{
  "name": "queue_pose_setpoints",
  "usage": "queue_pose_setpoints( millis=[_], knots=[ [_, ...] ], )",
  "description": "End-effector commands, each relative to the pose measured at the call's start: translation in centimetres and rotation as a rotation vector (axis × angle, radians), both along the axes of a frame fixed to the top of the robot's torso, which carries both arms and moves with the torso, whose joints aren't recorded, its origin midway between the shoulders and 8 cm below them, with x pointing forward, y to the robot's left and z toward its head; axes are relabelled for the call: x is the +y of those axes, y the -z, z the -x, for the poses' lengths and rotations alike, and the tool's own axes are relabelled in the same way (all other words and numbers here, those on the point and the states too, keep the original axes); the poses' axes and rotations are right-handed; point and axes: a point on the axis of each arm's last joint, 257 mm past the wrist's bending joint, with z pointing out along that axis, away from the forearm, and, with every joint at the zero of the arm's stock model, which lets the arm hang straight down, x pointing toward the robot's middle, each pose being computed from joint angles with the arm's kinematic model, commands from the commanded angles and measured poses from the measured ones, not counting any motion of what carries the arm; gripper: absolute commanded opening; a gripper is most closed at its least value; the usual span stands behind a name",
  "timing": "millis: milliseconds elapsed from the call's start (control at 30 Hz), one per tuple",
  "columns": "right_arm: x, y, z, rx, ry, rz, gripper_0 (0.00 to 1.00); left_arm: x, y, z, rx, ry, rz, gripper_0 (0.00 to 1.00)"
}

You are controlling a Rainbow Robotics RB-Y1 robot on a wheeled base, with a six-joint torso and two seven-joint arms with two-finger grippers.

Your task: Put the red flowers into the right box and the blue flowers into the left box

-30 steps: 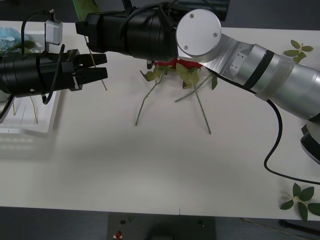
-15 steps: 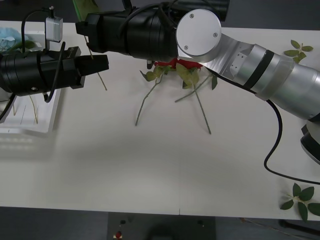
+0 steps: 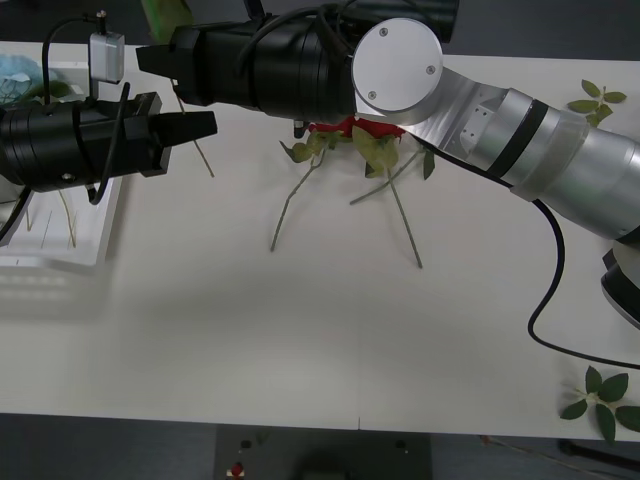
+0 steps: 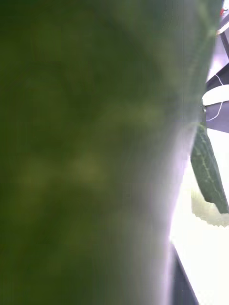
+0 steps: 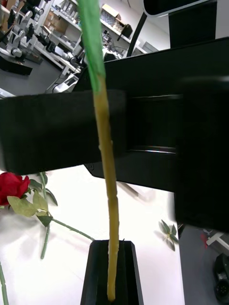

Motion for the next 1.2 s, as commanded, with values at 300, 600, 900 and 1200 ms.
queue_pose_setpoints(
  millis=[300, 600, 900, 1200],
  knots=[
    [0.3, -2.6, 0.6, -0.045, -0.014, -0.023, 1.00, -1.5, -1.8, 0.7, -0.072, 0.044, 0.005, 0.00],
    [-3.2, -6.5, 2.1, -0.011, -0.061, -0.044, 1.00, -0.7, -2.3, 0.9, -0.066, 0.040, 0.022, 0.00],
    [-13.1, -9.6, 3.4, 0.060, -0.140, 0.094, 1.00, 3.4, -3.5, 1.3, -0.045, 0.006, 0.037, 0.00],
    [-23.8, -6.6, 4.2, 0.241, -0.211, 0.349, 1.00, 11.4, -3.5, 1.0, -0.045, -0.136, -0.090, 0.00]
  ],
)
